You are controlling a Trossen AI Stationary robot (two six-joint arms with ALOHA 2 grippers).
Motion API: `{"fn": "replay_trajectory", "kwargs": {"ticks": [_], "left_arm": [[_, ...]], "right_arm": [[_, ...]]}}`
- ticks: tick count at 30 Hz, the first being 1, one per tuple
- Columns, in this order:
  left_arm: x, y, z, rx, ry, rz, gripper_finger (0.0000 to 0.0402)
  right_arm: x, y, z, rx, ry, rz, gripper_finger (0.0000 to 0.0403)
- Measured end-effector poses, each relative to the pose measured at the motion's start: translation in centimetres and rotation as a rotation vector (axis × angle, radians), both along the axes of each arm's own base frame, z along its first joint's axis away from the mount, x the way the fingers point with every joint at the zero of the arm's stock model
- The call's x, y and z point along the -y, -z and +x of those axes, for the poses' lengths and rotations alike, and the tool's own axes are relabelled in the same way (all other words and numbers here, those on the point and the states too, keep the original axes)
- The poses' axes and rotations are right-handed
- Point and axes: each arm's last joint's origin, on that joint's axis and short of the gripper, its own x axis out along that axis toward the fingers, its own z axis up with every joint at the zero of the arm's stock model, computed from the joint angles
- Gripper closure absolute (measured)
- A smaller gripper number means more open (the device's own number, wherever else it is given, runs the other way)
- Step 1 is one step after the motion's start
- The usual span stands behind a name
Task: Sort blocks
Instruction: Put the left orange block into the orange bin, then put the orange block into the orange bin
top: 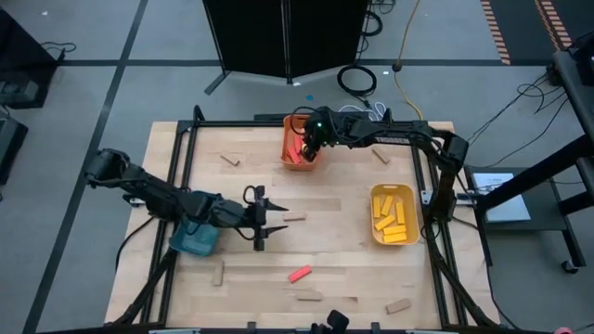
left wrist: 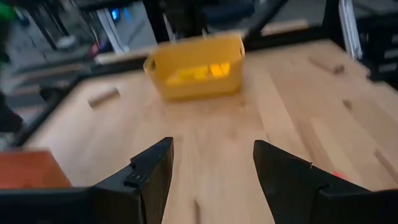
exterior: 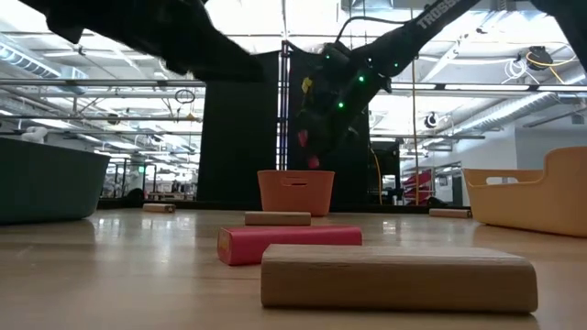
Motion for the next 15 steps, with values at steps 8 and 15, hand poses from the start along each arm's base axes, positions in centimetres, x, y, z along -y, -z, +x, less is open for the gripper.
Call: {"fn": "replay_trajectory", "kwargs": {"ticks": [8,15], "left_arm": [[-0.3,-2.1,-0.7,0.089,0.043,-0.048,0.0182],[1.3,-2.5,-2.3,0.024,0.087,-0.074,0.0182]], "right_arm": [[0.0,-0.1,-0.1,-0.016,-0.021,-0.018,0.0216],[-4.5,-5.3,-0.4,0.032,-0.277,0.187,0.0218]]}}
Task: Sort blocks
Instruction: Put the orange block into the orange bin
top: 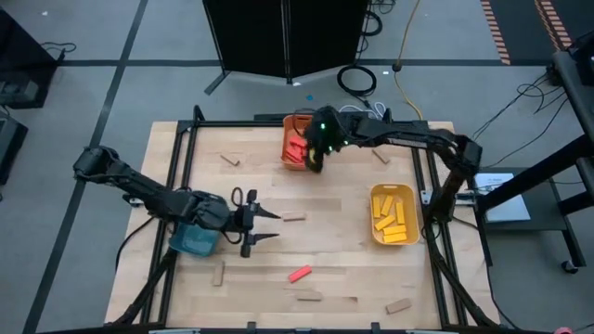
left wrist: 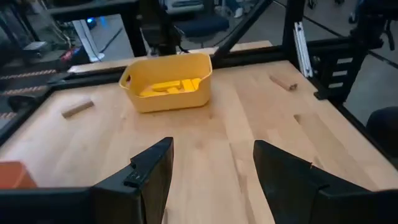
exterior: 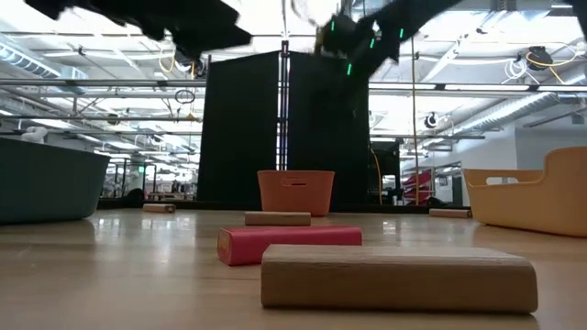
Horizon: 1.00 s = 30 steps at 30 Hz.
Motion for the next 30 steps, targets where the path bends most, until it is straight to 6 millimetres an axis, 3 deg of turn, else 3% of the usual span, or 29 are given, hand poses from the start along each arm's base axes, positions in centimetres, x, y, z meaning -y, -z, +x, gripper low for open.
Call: {"fn": "replay_trajectory", "kwargs": {"ticks": [3,8,13,16,18,21,27,30], "left_arm": [[0.6,-1.4,-1.5,0.031,0.016,-0.005,0.0182],[2.1,-4.0,-4.5,0.130,0.111,-0.044,0.0182],[4.0,-4.4,-6.1,0.154,0.173,-0.021,0.0182],[4.9,-4.4,-6.3,0.174,0.169,-0.005,0.0182],[5.4,-4.3,-6.5,0.178,0.164,-0.002,0.0182],[6.0,-4.2,-6.7,0.185,0.160,-0.005,0.0182],[6.2,-4.2,-6.9,0.189,0.123,0.014,0.0182],[6.2,-4.2,-6.8,0.197,0.118,0.040,0.0182]], "right_arm": [[-5.5,-1.1,0.2,-0.025,-0.174,0.099,0.0225],[-16.5,-0.7,1.0,-0.098,-0.382,0.156,0.0229],[-26.8,1.3,1.4,-0.040,-0.492,0.035,0.0229],[-31.4,2.9,1.2,0.011,-0.578,-0.060,0.0229],[-33.3,4.2,1.1,0.013,-0.611,-0.152,0.0229],[-34.6,6.4,1.0,-0.028,-0.563,-0.260,0.0229],[-34.7,10.8,2.0,-0.129,-0.542,-0.271,0.0229],[-34.4,11.8,2.2,-0.155,-0.551,-0.270,0.0229]]}}
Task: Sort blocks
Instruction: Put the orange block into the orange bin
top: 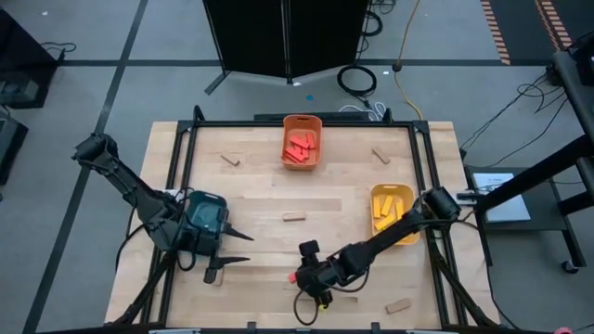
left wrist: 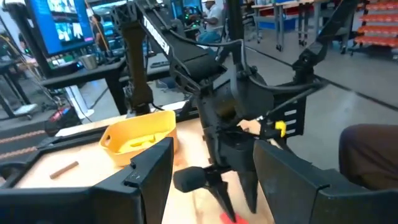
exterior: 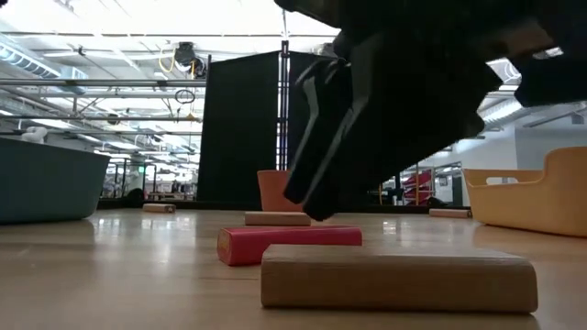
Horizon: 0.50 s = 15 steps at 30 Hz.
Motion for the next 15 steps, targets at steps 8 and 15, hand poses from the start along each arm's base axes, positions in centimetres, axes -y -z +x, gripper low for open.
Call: {"fn": "replay_trajectory", "kwargs": {"ticks": [8,15], "left_arm": [[-0.1,-0.2,0.0,0.032,-0.019,0.057,0.0182],[-0.1,-0.2,0.0,0.029,-0.018,0.058,0.0182]], "right_arm": [[1.7,0.5,0.9,-0.018,-0.002,-0.004,0.0229],[2.2,0.7,1.3,-0.044,-0.007,0.071,0.0229]]}}
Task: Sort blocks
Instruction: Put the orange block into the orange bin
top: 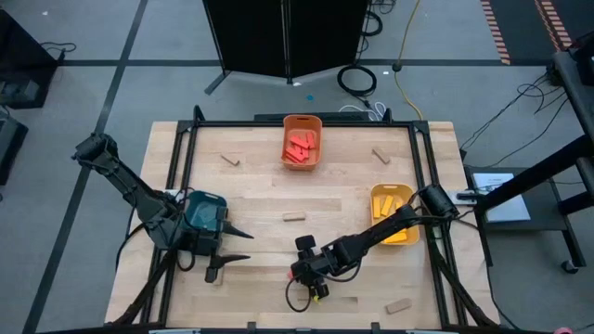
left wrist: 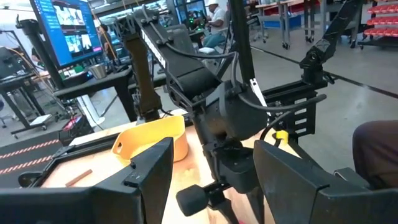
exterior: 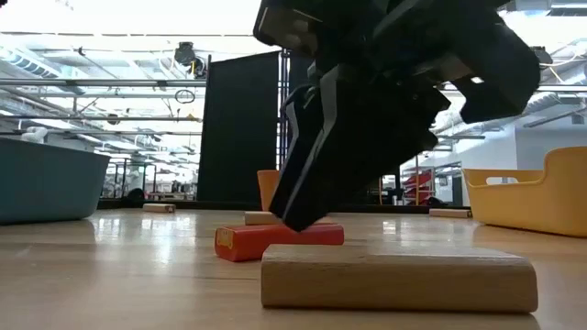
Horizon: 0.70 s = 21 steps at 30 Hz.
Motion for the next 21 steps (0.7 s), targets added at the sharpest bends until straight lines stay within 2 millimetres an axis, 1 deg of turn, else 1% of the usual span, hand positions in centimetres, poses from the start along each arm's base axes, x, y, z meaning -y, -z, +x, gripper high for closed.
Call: {"fn": "replay_trajectory", "kwargs": {"ticks": [8,16,21], "left_arm": [[0.0,0.0,0.0,-0.001,0.000,0.001,0.0182],[0.0,0.0,0.0,-0.001,0.000,-0.001,0.0182],[0.0,0.0,0.0,-0.003,0.000,0.001,0.0182]], "right_arm": [[-0.1,1.6,0.3,-0.034,-0.021,0.014,0.0229],[-0.1,1.5,0.2,-0.046,-0.002,0.018,0.0230],[-0.1,1.6,0.1,-0.053,0.005,0.020,0.0248]]}}
